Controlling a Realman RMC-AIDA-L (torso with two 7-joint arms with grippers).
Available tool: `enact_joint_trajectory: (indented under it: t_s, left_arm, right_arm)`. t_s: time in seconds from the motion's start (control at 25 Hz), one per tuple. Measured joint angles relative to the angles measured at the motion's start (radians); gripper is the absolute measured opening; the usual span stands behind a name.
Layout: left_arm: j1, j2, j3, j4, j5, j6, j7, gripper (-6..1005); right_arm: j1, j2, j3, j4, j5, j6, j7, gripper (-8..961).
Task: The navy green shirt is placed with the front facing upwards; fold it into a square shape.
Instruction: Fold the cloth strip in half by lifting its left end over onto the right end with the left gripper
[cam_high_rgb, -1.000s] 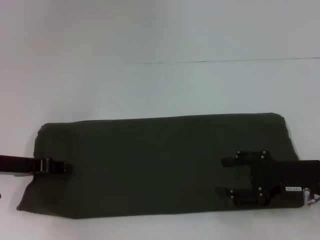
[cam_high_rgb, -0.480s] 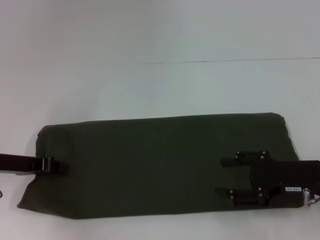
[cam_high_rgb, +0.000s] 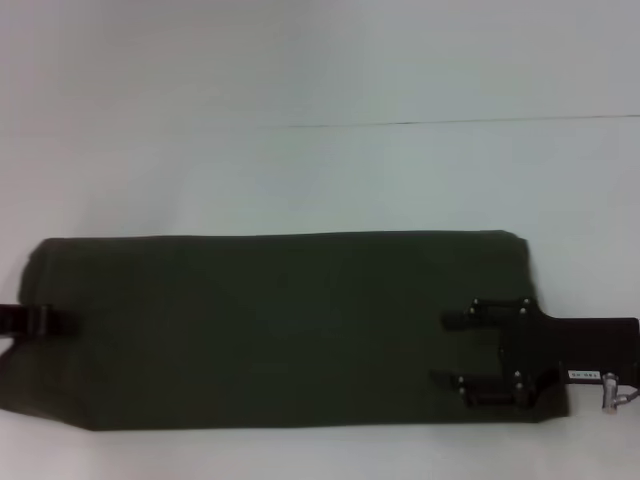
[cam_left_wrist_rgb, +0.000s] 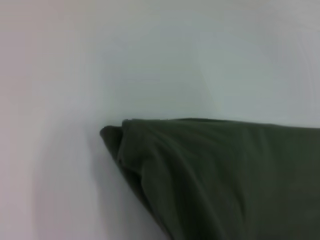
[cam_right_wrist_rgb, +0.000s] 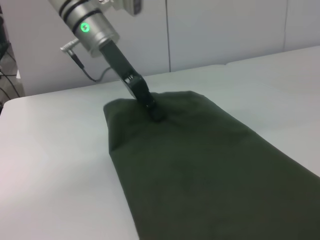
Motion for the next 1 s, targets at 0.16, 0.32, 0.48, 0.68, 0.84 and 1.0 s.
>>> enact_joint_trajectory:
  t_s: [0.16, 0.32, 0.48, 0.68, 0.84, 1.0]
  left_arm:
    - [0.026, 0.014, -0.009, 0.039, 0.001, 0.001, 0.004, 85]
    - [0.03, 0.02, -0.033, 0.071, -0.012, 0.026, 0.005, 85]
    - [0.018, 0.003, -0.033, 0.125, -0.085, 0.109, 0.005, 85]
    - [-0.011, -0.039, -0.025, 0.17, -0.174, 0.168, 0.002, 85]
    - [-0.049, -0.065, -0.009, 0.153, -0.205, 0.175, -0.003, 84]
    - [-0.069, -0.068, 0.073, 0.064, -0.315, 0.147, 0.004, 84]
  right_arm:
    - [0.01, 0.002, 0.0, 0.018, 0.003, 0.021, -0.002, 774]
    - [0.024, 0.003, 0.001, 0.046, 0.007, 0.054, -0.002, 774]
    - [0.035, 0.004, 0.003, 0.078, 0.018, 0.085, -0.002, 774]
    - [0.037, 0.005, 0.003, 0.106, 0.051, 0.119, -0.002, 774]
    - [0.038, 0.005, 0.004, 0.124, 0.074, 0.139, -0.002, 774]
    - [0.038, 0.005, 0.006, 0.136, 0.084, 0.148, 0.0, 775]
